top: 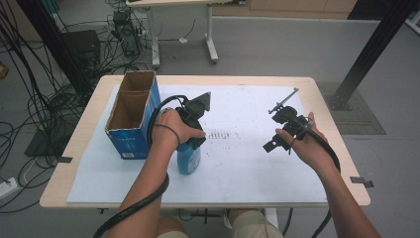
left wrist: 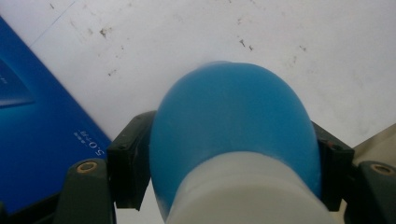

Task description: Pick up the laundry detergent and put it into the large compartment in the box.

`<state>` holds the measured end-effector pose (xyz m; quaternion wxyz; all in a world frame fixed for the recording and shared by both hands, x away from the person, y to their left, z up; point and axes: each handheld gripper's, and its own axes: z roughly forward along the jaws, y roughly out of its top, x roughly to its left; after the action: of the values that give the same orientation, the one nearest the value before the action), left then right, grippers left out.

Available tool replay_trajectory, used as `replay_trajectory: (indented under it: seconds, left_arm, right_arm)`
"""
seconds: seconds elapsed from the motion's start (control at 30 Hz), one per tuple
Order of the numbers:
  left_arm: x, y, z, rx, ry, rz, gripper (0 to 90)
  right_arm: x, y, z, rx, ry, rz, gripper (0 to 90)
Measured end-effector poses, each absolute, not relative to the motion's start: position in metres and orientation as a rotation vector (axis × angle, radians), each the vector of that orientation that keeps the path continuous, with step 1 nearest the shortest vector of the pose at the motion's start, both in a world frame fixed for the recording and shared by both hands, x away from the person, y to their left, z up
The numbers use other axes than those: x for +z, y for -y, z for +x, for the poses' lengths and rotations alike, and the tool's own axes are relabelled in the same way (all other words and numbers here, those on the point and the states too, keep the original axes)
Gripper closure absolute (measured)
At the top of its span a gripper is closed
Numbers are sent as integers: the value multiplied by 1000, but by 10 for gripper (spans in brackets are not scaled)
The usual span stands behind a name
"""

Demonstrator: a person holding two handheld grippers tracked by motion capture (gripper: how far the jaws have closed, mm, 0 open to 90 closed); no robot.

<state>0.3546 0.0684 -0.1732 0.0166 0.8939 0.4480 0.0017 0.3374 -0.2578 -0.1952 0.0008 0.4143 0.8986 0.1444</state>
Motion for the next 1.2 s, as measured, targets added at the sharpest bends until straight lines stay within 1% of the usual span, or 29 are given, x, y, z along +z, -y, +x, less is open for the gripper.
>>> replay_trajectory:
  seconds: [0.1, 0.47, 1.2]
  left_arm:
    - [-172, -69, 355, 0, -1392, 2777, 354]
    - [-172, -73, 355, -6, -1415, 2751, 362]
    - [-172, -74, 357, -16, -1408, 2751, 367]
  right_arm:
    - [-194, 257, 337, 448, -2823, 1303, 92]
    - [-194, 256, 336, 455, -2822, 1294, 92]
    - [-195, 256, 336, 454, -2820, 1306, 92]
